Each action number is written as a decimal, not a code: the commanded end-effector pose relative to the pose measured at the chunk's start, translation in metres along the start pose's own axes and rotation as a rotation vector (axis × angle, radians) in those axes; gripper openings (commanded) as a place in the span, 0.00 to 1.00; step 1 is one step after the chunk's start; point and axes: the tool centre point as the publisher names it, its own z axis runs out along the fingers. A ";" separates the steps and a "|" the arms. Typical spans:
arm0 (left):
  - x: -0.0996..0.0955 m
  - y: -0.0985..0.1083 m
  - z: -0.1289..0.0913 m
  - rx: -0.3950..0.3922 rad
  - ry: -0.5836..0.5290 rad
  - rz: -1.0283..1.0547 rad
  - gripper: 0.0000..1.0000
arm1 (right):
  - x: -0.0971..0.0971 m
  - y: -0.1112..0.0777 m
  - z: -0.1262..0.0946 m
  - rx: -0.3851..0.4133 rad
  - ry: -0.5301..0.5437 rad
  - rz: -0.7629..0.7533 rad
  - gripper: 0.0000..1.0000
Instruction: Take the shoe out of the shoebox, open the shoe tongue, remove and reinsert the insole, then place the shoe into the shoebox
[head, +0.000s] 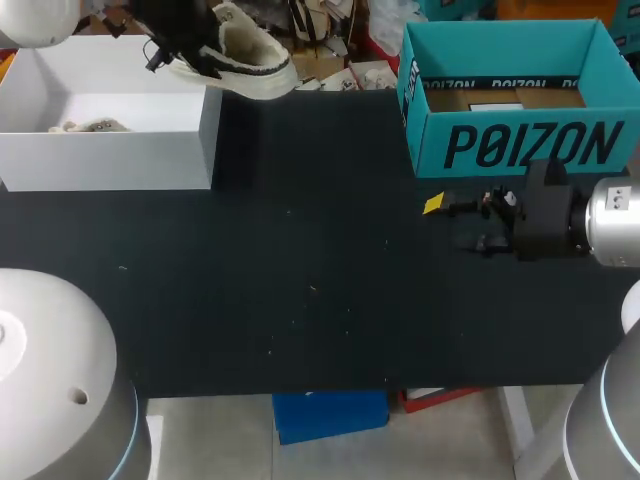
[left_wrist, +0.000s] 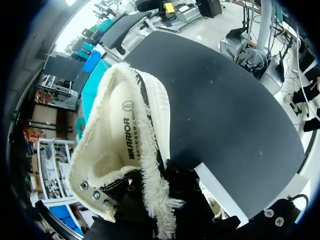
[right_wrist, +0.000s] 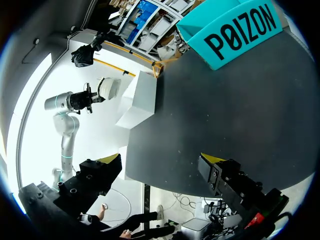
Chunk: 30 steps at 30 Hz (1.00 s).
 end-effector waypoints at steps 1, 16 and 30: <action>0.002 -0.004 -0.004 -0.044 -0.003 0.000 0.00 | 0.001 0.000 0.001 -0.001 -0.003 0.001 1.00; 0.002 -0.004 -0.004 -0.044 -0.003 0.000 0.00 | 0.001 0.000 0.001 -0.001 -0.003 0.001 1.00; -0.001 0.043 0.005 0.013 0.006 -0.043 0.00 | 0.001 0.000 0.001 -0.001 -0.003 0.001 1.00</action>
